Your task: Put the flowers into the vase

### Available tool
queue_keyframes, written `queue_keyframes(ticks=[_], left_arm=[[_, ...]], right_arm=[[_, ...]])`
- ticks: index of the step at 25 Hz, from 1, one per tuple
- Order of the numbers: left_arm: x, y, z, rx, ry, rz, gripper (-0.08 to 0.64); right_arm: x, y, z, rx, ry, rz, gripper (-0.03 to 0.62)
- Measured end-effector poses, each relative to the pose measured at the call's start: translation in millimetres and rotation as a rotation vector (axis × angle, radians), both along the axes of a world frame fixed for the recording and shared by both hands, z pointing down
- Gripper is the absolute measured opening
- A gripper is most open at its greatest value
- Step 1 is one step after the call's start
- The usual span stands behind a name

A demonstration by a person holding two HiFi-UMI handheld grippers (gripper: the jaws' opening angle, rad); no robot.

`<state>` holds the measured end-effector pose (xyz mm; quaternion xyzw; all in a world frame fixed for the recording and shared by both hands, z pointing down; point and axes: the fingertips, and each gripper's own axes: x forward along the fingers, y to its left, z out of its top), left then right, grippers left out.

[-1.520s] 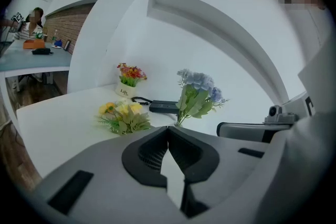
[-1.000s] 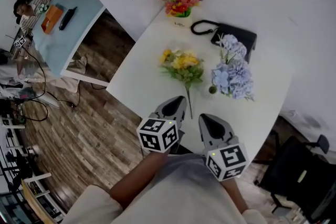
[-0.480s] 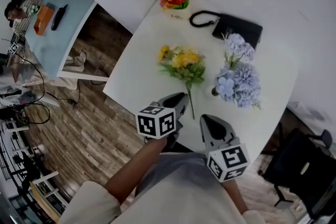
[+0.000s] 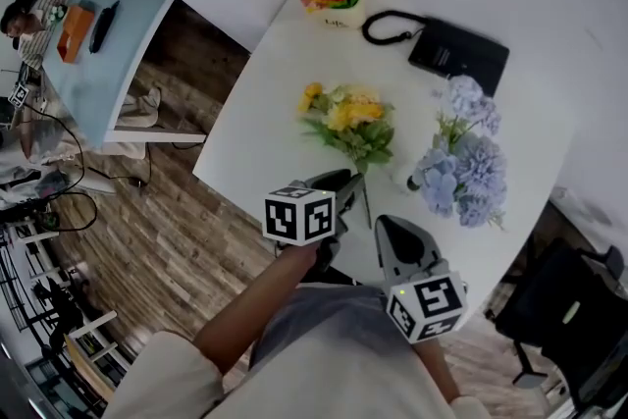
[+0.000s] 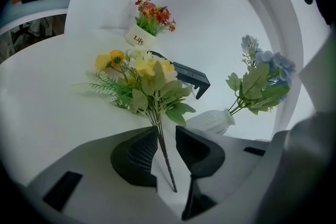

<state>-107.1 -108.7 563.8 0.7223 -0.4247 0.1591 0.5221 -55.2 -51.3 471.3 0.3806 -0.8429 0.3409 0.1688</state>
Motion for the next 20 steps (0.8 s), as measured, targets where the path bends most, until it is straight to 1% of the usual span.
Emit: queue_keyframes(ticks=[11,16,20], left_arm=[[8,-13,20,-0.081,0.020,0.053,0.127],[11,-17,27,-0.114,0.046,0.045,0.137],[12,-24,34,-0.141,0.078,0.020,0.137]], right_arm=[[-8,-12,5,-0.013,0.017,0.015,0.023],[-9,-13,6,-0.020,0.019,0.021,0.023],[-8,-13,6,-0.023,0.023,0.020,0.023]])
